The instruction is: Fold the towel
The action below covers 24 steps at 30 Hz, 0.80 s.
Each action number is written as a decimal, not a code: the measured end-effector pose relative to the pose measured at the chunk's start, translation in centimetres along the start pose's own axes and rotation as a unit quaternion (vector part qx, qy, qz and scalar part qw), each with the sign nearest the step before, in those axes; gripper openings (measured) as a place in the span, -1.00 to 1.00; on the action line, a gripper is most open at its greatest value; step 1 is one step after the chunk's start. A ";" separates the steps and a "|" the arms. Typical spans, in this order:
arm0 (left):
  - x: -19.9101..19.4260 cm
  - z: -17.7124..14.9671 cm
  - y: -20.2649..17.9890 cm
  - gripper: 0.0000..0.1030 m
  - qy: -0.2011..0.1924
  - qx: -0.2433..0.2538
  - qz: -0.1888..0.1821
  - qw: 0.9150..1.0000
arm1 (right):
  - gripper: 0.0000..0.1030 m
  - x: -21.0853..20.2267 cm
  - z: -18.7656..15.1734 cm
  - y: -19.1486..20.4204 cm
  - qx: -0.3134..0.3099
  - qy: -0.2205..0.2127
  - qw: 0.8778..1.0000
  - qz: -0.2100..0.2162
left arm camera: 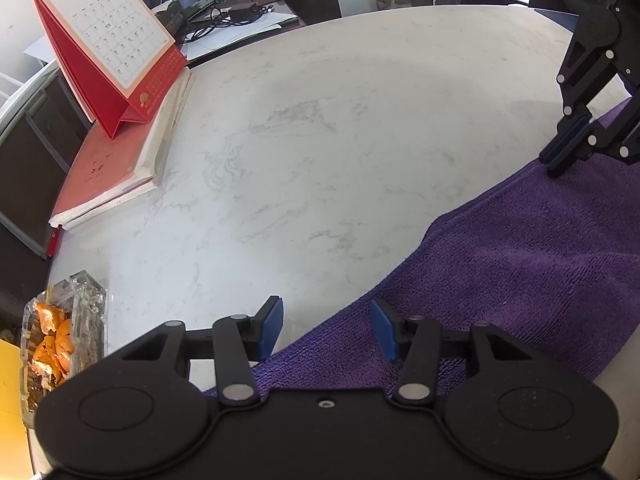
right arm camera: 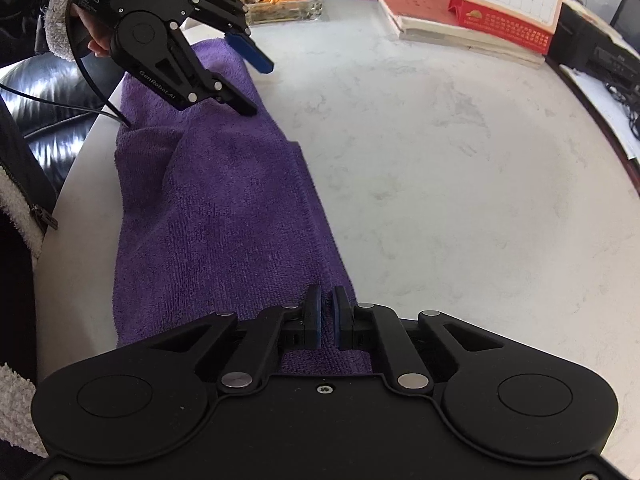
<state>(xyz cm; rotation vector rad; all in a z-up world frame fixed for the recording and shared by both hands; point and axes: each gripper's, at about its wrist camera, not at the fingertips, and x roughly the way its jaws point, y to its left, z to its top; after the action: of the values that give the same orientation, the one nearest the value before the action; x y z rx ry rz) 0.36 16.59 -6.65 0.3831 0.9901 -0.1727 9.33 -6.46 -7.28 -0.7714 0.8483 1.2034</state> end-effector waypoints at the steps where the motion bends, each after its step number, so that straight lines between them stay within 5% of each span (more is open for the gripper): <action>1: 0.0 0.0 0.0 -0.10 0.000 0.000 0.000 1.000 | -0.90 0.0 0.1 0.0 -0.001 0.000 1.000 -0.003; 12: 0.0 0.0 -0.1 -0.10 -0.001 -0.003 0.003 1.000 | -0.88 0.4 -0.1 0.2 -0.009 -0.005 0.999 -0.035; 15: -0.3 -0.1 -0.2 -0.10 -0.002 -0.005 0.010 1.000 | -0.68 0.1 -0.2 0.3 0.014 -0.007 0.999 -0.049; 19: -1.8 -1.1 0.7 -0.10 -0.006 -0.030 0.040 0.999 | -0.37 -3.1 -1.4 0.4 0.092 -0.053 0.991 -0.079; 24: -4.3 -3.8 2.9 -0.11 -0.001 -0.103 0.071 0.992 | -0.37 -7.7 -7.3 0.5 0.247 -0.067 0.958 -0.131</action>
<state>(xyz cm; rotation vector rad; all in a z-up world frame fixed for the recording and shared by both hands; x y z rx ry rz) -4.06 20.62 -4.23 0.2631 0.9646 0.0567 6.69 -16.26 -4.12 -0.3725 0.8564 0.7530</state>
